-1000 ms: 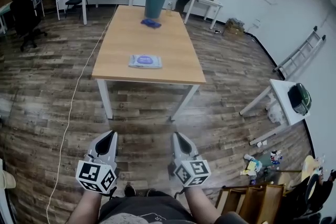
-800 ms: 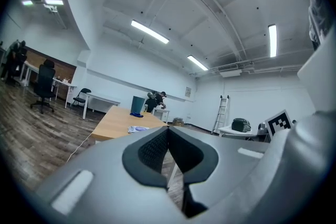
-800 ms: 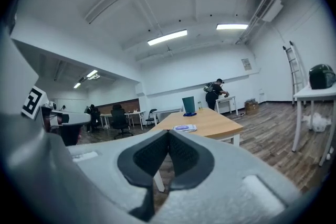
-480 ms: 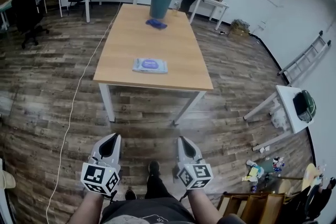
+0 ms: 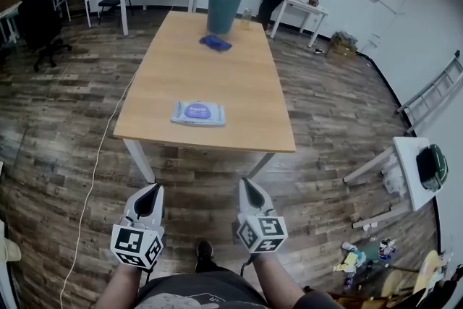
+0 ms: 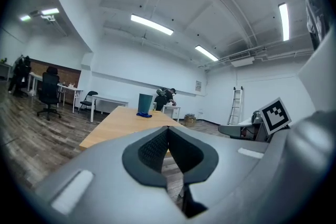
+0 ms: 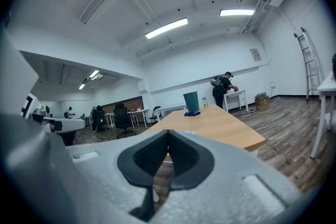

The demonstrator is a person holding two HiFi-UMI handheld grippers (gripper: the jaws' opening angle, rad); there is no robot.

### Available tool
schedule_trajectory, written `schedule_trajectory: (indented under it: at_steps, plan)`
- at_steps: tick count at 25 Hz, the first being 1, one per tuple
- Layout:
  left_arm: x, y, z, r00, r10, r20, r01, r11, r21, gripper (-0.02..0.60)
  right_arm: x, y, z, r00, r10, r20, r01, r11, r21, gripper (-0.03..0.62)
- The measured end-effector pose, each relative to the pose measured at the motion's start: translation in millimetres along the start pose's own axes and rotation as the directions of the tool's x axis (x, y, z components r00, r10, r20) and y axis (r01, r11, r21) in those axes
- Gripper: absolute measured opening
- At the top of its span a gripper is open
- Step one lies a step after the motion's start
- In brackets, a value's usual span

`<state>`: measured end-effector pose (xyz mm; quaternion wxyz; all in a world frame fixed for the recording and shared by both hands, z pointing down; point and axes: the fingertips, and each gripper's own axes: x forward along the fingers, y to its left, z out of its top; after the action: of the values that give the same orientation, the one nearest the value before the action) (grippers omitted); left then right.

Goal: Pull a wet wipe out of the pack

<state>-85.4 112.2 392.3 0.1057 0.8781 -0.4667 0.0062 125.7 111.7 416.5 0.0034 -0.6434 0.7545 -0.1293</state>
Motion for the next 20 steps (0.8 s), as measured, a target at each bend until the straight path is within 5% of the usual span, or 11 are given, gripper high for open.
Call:
schedule_trajectory:
  at_steps: [11, 20]
  plan:
    - [73.9, -4.3, -10.7, 0.996, 0.065, -0.054, -0.064, 0.998, 0.027, 0.018, 53.0, -63.8, 4.5, 0.999, 0.042, -0.029, -0.042, 0.999, 0.001, -0.009]
    - [107.6, 27.0, -7.0, 0.995, 0.073, -0.071, -0.070, 0.996, 0.050, 0.018, 106.3, -49.1, 8.2, 0.995, 0.087, -0.048, -0.088, 0.996, -0.023, -0.009]
